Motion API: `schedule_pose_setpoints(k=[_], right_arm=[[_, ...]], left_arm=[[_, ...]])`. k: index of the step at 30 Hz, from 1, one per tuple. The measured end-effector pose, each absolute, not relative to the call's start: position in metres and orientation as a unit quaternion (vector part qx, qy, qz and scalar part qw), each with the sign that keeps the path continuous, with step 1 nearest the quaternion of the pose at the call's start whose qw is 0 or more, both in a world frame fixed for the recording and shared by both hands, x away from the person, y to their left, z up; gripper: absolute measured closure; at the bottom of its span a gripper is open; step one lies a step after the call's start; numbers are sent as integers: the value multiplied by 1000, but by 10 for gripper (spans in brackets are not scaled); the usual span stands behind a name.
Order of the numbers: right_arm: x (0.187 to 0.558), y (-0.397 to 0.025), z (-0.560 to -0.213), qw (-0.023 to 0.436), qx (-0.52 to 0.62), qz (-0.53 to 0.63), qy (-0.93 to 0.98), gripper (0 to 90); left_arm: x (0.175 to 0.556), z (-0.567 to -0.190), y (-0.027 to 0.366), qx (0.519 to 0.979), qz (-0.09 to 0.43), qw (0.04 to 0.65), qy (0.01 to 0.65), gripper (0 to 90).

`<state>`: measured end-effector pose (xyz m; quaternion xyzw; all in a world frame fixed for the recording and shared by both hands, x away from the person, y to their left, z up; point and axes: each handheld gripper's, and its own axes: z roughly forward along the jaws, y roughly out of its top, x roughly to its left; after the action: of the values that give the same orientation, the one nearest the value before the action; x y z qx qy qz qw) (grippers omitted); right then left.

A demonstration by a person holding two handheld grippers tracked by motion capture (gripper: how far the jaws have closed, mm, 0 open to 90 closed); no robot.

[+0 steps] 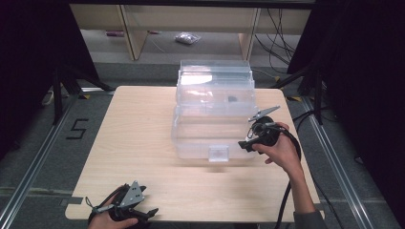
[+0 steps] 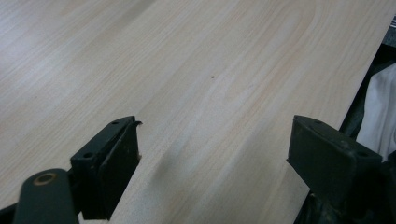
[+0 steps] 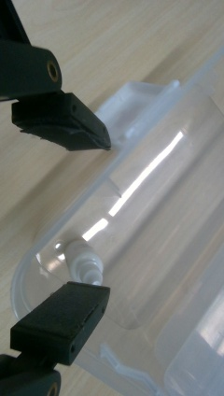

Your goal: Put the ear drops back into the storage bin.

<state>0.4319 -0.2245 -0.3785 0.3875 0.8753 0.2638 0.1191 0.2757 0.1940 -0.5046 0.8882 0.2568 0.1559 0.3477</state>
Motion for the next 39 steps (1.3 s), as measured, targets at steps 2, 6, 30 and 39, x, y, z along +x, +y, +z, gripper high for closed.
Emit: schedule_pose_setpoints(k=[2,6,30,39], right_arm=[[428,-226,-375,122,386,274,872,243],[424,-228,-375,138,374,284,872,241],[398,-234,-382,149,366,314,864,216],[385,-234,-388,138,387,330,850,207]], left_arm=[[275,-505,193,885,152,349,266,160],[276,-504,194,888,155,348,256,160],[276,-503,195,887,155,350,258,160],[276,-502,195,886,159,352,258,160]])
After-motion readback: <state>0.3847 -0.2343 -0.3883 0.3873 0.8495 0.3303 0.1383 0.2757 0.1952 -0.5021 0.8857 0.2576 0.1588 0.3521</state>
